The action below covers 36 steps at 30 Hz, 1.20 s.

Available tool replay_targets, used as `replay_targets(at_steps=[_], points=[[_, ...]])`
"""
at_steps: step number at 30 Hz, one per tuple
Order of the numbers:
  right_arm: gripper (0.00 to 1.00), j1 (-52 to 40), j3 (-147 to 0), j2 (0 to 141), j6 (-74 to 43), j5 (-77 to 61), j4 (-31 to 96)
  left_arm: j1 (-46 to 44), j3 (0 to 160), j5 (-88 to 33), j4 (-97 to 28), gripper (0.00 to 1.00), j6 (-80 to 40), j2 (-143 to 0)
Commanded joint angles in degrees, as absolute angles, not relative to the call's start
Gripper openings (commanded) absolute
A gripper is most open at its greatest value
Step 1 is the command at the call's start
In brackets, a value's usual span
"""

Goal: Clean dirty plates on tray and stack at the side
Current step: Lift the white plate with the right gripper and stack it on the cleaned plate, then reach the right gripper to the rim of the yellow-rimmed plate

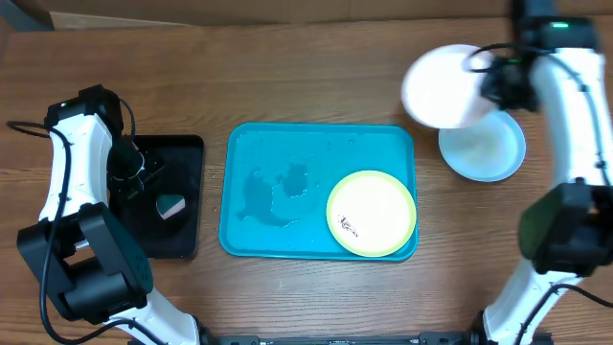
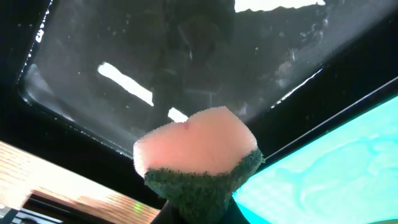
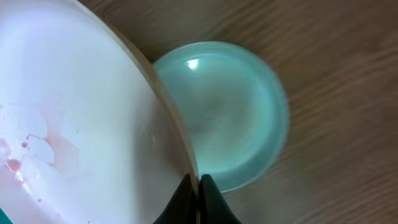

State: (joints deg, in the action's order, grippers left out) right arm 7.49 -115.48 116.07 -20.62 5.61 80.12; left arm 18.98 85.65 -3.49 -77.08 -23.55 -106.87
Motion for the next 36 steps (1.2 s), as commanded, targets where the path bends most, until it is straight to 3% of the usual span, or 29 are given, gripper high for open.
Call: replay_targets(at_steps=[1,7,20,21,22,24,25,26,32,36], points=[[0.04,13.32,-115.2,114.3,-21.5,0.56,81.03,19.09,85.54,-4.12,-76.66,0.04,-22.68,-106.02],[0.04,19.4,-112.12,114.3,-21.5,0.4,80.75,19.09,85.54,-4.12,-76.27,0.04,-22.65,-106.02],[0.07,20.38,-95.18,114.3,-21.47,0.64,69.82,19.11,85.54,-4.1,-76.23,0.04,-22.65,-106.02],[0.11,20.36,-94.96,114.3,-21.45,0.1,69.84,19.09,85.54,-4.12,-76.23,0.04,-22.65,-106.02],[0.22,20.32,-94.89,114.3,-21.45,-0.49,69.91,19.09,85.54,-4.1,-76.23,0.04,-22.65,-106.02],[0.7,20.32,-94.89,114.3,-20.99,-3.11,70.17,19.09,85.54,-4.12,-76.2,0.04,-22.65,-106.02],[0.86,20.32,-94.89,114.3,-20.97,-5.06,70.37,19.09,85.54,-4.12,-76.18,0.04,-22.68,-106.02],[0.93,20.29,-94.89,114.3,-20.47,-7.53,70.76,19.09,85.54,-4.12,-76.18,0.04,-22.65,-106.02],[0.95,18.15,-94.89,114.21,-5.69,-27.49,74.59,19.09,85.54,-4.12,-75.99,0.04,-22.65,-106.02],[1.0,13.26,-94.89,113.36,3.25,-32.08,77.84,19.09,85.54,-4.1,-76.01,0.04,-22.65,-106.02]])
